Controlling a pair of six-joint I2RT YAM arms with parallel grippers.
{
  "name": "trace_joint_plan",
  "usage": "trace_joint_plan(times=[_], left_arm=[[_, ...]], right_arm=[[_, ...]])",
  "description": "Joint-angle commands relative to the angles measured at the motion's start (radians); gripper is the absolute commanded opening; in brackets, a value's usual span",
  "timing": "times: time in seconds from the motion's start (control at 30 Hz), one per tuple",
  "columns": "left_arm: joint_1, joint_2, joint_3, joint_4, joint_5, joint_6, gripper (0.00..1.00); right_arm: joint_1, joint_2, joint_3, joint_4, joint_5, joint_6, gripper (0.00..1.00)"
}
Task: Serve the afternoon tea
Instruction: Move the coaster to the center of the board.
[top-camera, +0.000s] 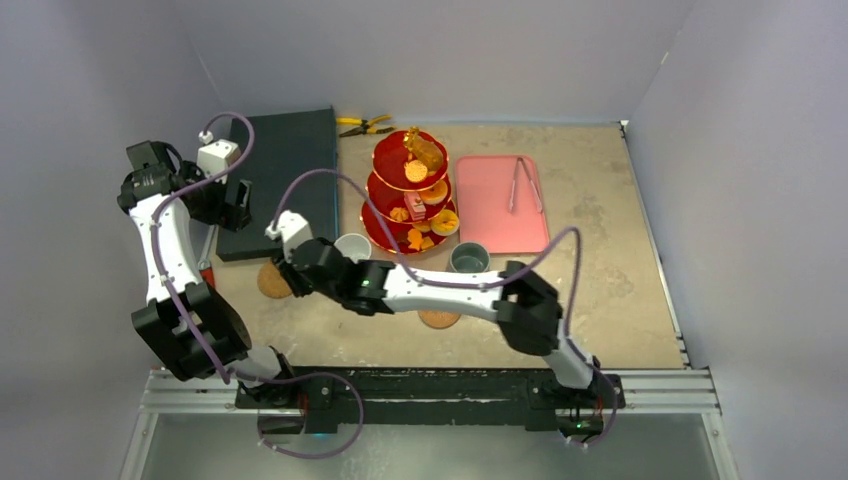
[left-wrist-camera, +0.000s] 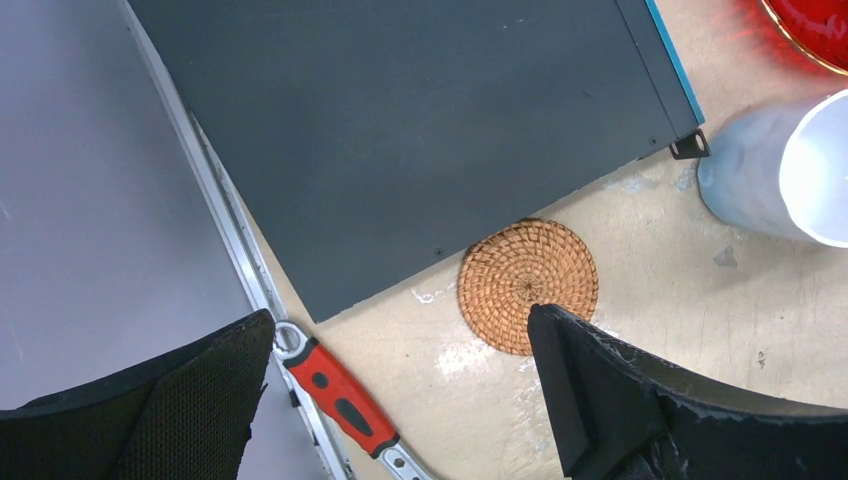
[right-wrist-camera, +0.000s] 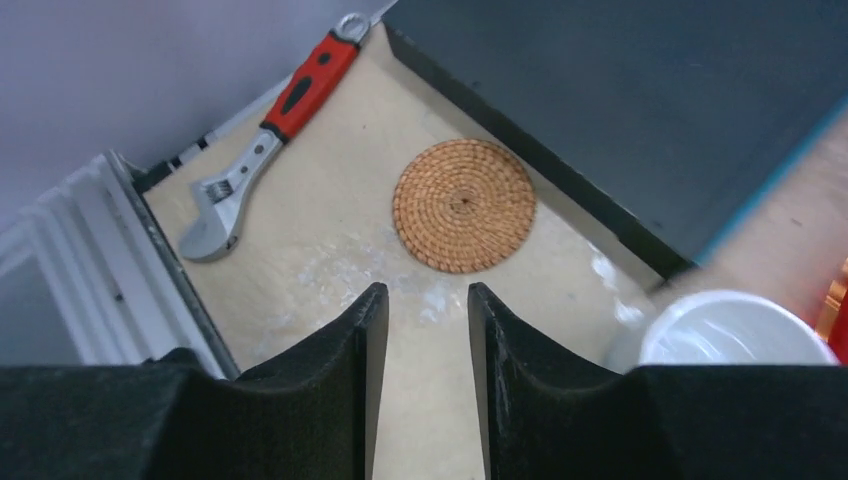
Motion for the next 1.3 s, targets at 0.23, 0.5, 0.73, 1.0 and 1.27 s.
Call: trace_joint_plan(times=[0.23,0.5,0.73,1.0,1.27], left_arm=[[0.007,-0.021,0.059,0.043,-0.037,-0.081,0.99],[0.007,-0.011,0.059,0.036,-0.03,-0.094,0.99],[0.007,-0.014,0.056,0.053,-0.043,-0.092,0.99],[0.006,-0.003,0.072,0.053,-0.036,-0.099,0.99],[0.007,0.009,0.097,0.035,-0.003,-0.107,0.99]], right_arm=[[-0.016,0.352,0.346,-0.026,-0.118,-0.16,0.36],[-0.048,0.491,0.451,0.014,-0.176,-0.147,0.36],[-0.071,0.549,0.458,0.022,-0.212,-0.118,0.36],[-0.073,0.464,0.263,0.061,-0.197,-0.105,0.33],[-0.059,0.282,-0.07,0.14,-0.122,-0.079,0.29]])
